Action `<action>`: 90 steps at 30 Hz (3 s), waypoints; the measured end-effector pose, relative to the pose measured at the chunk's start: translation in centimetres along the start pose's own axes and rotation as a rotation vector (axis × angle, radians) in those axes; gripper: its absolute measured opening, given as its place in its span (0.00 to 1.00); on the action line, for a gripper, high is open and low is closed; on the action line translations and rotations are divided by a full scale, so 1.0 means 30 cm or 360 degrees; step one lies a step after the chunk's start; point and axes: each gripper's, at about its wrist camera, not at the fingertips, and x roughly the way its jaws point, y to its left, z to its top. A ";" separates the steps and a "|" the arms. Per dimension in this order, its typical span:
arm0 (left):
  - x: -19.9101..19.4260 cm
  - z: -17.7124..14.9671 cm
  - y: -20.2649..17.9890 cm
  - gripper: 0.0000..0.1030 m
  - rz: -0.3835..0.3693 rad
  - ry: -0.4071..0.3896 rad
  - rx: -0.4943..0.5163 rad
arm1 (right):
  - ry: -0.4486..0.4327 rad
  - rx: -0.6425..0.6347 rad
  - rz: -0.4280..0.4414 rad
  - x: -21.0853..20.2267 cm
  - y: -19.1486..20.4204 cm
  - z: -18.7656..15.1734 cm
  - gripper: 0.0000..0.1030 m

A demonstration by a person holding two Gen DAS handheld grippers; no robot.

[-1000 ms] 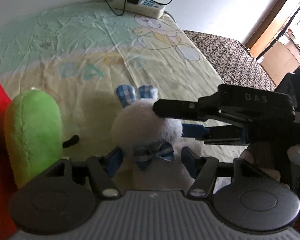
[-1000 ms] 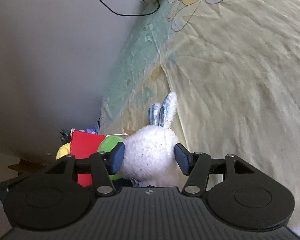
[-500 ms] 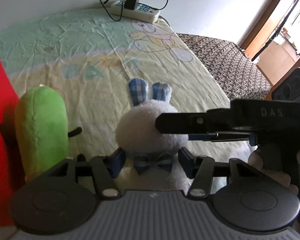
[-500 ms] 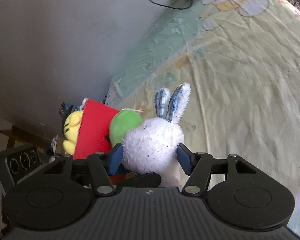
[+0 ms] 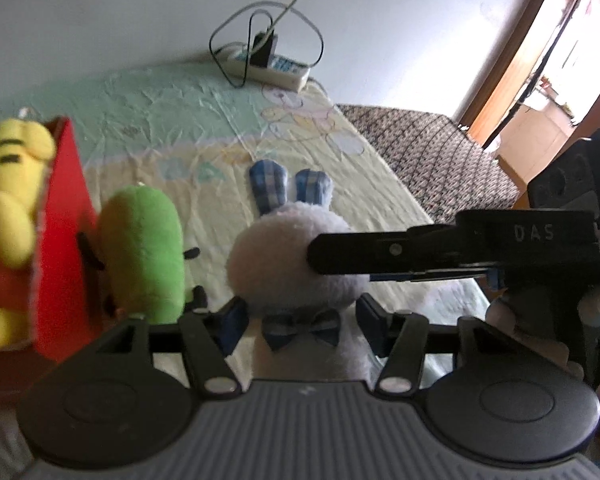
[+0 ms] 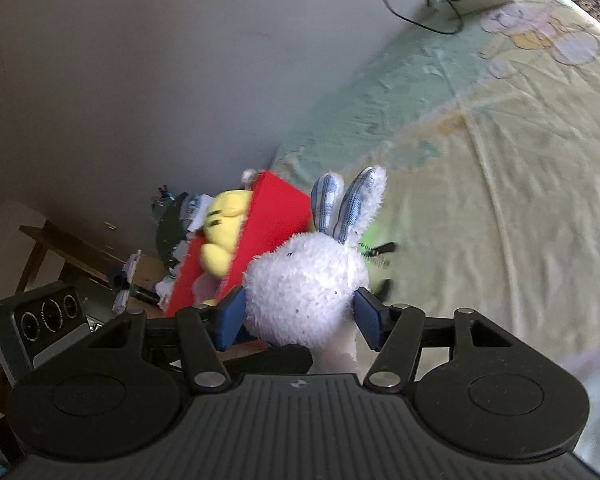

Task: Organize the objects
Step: 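Carry the checked-ear white bunny with the right gripper toward the red box, then lower the bunny into the red box and open the right gripper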

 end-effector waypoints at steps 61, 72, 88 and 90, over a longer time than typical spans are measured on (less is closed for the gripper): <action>-0.311 -0.030 0.856 0.57 -0.0011 -0.0146 -0.0186 | -0.0095 -0.0533 -0.0441 0.778 0.488 -0.097 0.55; -0.267 -0.005 0.847 0.68 0.0055 -0.0096 -0.0139 | -0.0193 -0.0475 -0.0405 0.680 0.481 -0.105 0.59; -0.275 0.004 0.787 0.69 0.0267 -0.0008 -0.0053 | -0.0197 -0.0310 -0.0403 0.705 0.435 -0.126 0.34; -0.274 0.005 0.785 0.71 0.0289 0.0001 -0.0058 | -0.0194 -0.0291 -0.0396 0.700 0.429 -0.125 0.35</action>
